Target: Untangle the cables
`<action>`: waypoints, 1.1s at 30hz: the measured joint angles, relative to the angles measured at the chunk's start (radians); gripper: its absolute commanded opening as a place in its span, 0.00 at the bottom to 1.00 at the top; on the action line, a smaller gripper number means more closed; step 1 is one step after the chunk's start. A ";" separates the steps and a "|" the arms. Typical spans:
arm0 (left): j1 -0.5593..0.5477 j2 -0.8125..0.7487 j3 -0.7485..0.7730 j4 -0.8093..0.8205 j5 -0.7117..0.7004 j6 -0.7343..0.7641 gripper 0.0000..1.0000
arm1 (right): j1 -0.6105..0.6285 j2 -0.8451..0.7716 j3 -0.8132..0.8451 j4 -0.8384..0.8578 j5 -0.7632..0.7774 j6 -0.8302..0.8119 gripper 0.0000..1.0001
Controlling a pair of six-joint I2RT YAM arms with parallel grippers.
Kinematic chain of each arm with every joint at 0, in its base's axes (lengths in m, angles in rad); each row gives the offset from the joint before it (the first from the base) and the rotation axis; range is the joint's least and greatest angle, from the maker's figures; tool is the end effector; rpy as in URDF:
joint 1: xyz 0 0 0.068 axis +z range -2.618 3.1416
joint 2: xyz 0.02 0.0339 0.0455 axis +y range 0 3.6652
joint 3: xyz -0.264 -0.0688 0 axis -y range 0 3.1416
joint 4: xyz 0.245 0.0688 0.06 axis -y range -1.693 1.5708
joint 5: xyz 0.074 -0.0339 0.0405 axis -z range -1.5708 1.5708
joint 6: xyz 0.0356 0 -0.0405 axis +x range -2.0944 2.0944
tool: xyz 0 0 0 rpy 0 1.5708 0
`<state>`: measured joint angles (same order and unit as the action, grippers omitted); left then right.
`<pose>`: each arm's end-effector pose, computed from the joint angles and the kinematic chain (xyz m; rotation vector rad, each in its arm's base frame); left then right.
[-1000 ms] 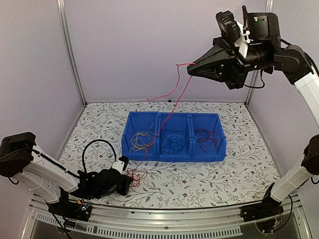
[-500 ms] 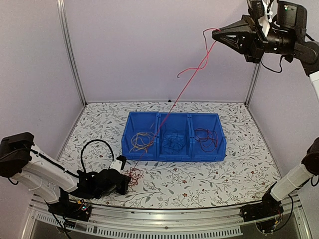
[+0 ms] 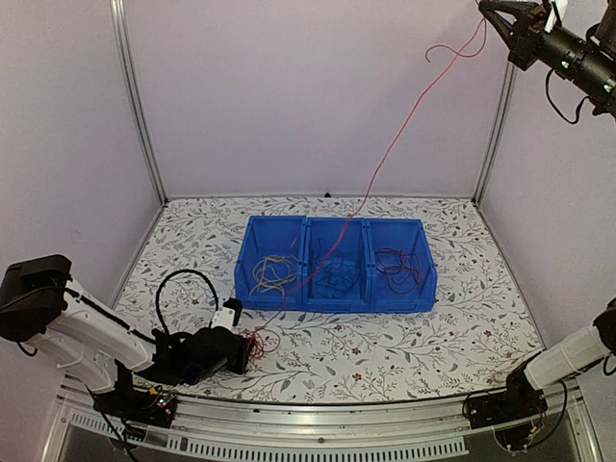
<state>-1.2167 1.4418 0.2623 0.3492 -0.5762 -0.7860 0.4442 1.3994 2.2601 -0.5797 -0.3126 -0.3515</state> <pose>0.0893 -0.1856 0.0951 0.2280 2.2539 -0.3761 0.1694 0.0928 0.6284 -0.7438 1.0771 0.2806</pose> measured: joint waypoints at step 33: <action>0.030 -0.476 -0.040 -0.350 -0.193 -0.022 0.00 | -0.282 -0.547 -1.710 0.126 0.581 -0.507 0.69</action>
<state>-1.1866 0.9657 0.2218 -0.0010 -0.7692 -0.8078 0.1627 0.8520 0.5503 -0.4541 0.2687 -0.8585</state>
